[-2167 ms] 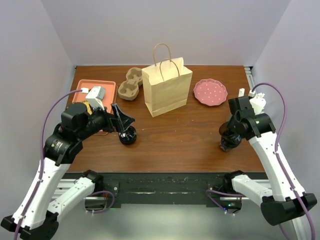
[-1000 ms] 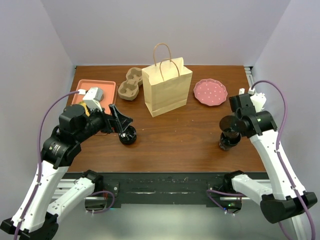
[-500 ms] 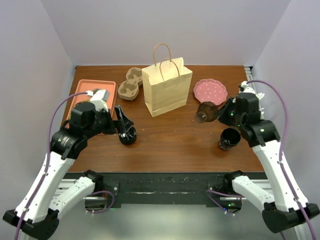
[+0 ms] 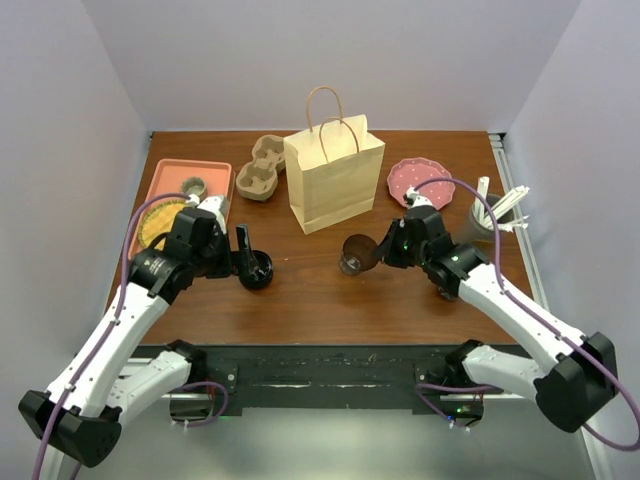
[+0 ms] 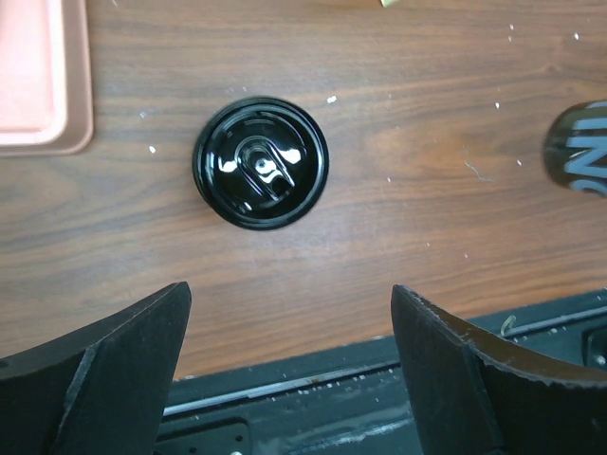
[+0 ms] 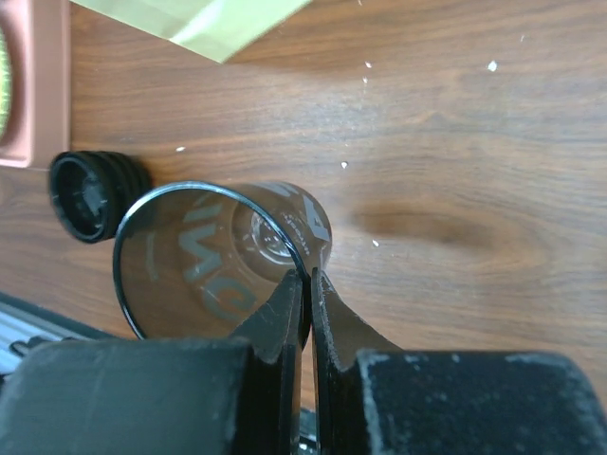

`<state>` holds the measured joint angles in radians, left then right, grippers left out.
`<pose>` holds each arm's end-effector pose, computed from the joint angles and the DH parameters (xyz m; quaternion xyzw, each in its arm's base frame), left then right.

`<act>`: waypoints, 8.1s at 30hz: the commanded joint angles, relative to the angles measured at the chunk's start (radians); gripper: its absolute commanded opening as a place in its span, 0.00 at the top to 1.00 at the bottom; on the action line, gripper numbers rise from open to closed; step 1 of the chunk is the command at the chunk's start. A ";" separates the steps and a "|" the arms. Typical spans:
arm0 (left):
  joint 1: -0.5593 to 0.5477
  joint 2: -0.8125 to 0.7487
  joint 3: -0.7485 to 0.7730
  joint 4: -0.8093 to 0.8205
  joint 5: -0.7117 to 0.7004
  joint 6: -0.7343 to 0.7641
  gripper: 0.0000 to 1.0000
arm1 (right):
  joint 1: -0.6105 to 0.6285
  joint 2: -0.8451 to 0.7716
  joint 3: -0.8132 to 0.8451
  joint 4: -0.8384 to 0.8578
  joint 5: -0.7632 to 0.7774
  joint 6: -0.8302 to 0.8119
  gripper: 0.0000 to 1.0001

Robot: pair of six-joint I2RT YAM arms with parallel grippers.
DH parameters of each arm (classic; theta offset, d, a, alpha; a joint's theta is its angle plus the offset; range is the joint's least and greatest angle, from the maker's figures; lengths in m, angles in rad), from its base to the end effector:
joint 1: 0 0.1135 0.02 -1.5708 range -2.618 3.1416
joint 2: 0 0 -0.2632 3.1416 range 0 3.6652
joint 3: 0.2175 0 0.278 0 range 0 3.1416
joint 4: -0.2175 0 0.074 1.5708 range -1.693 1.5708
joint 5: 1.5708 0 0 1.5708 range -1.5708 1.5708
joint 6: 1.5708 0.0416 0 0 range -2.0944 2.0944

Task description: Pack the takeout coffee

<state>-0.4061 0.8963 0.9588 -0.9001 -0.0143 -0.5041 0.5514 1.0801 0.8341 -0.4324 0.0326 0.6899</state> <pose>0.1841 -0.0785 0.3100 -0.0483 0.9323 -0.1516 0.3249 0.2255 0.1371 0.2652 0.0694 0.8993 0.2390 0.3596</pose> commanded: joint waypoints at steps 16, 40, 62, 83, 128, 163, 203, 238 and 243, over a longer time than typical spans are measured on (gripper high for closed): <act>0.003 0.185 -0.046 0.184 -0.004 0.082 0.21 | 0.219 0.179 -0.003 0.096 0.239 0.125 0.87; -0.129 0.397 -0.068 0.352 -0.145 0.076 0.38 | 0.225 -0.170 0.155 -0.328 0.266 0.178 0.45; -0.188 0.533 -0.012 0.362 -0.184 0.082 0.71 | 0.225 -0.213 0.169 -0.384 0.302 0.175 0.41; -0.188 0.362 0.069 0.211 -0.023 0.090 1.00 | 0.223 -0.203 0.204 -0.194 0.237 -0.076 0.38; -0.188 0.108 -0.060 0.443 1.059 -0.260 1.00 | 0.648 -0.079 0.126 0.155 -0.235 -1.532 0.31; -0.137 0.101 0.230 0.518 0.331 0.357 0.30 | 0.634 -0.247 0.149 0.052 0.173 -0.371 0.95; -0.138 0.142 -0.253 1.169 0.924 -0.097 0.53 | 0.170 -0.223 -0.003 0.261 -0.491 -0.058 0.84; -0.152 0.509 -0.173 1.155 0.714 -0.347 0.82 | 0.163 -0.134 0.195 -0.217 0.164 -0.087 0.25; -0.152 0.555 -0.138 1.118 0.703 -0.353 0.80 | 0.165 -0.112 0.175 -0.193 0.144 -0.096 0.25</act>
<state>-0.5526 1.4216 0.7570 0.2092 0.7013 -0.8295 0.7170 0.9581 1.0222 -0.6525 0.1665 0.6090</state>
